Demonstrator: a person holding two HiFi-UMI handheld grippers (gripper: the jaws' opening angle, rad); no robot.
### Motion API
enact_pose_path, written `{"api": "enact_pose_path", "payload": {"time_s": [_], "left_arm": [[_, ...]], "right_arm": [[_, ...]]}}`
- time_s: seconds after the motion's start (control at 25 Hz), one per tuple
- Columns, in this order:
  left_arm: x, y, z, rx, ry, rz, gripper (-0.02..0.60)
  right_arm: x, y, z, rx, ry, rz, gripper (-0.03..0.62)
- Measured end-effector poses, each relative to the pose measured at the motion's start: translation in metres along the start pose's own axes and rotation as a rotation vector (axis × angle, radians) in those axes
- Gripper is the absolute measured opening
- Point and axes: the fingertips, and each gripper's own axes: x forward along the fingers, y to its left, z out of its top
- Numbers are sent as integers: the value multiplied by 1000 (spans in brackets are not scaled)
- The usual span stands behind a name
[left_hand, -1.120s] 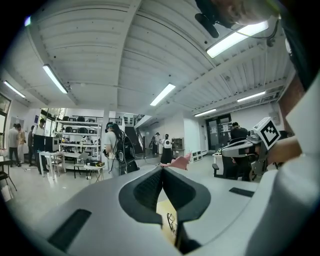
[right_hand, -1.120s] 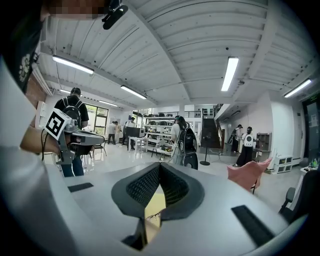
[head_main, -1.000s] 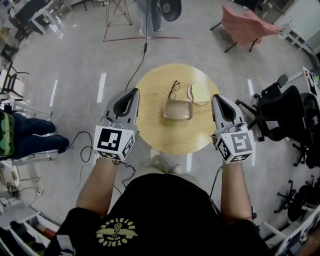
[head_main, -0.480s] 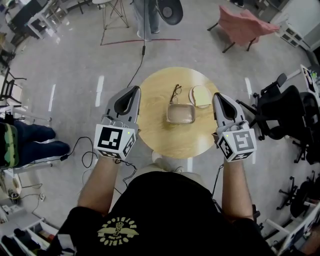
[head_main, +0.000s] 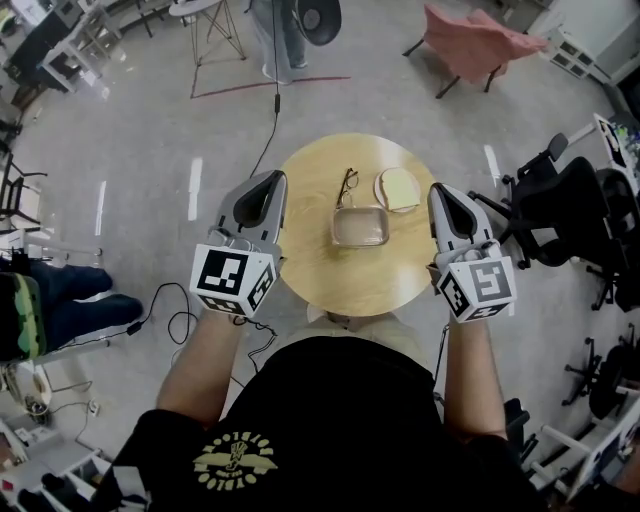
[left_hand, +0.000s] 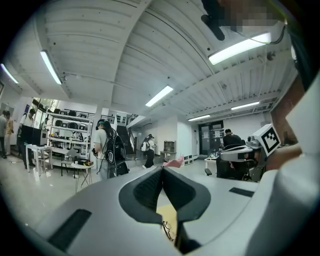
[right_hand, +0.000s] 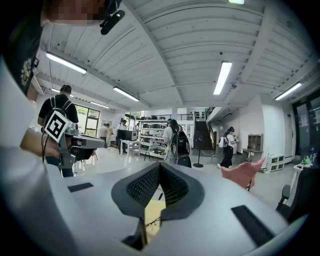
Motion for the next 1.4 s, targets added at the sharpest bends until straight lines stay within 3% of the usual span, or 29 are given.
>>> {"api": "enact_pose_path", "payload": {"time_s": [0.4, 0.68, 1.16, 1.4], "left_arm": [[32, -6, -8, -21, 22, 3, 17], [51, -2, -29, -117, 74, 15, 17], [75, -5, -105, -153, 233, 56, 18], [83, -11, -132, -265, 221, 36, 17]], "right_arm": [[17, -28, -11, 27, -1, 17, 15], [33, -46, -21, 85, -14, 53, 15], [66, -63, -78, 121, 109, 128, 15], [72, -62, -117, 167, 176, 151, 15]]}}
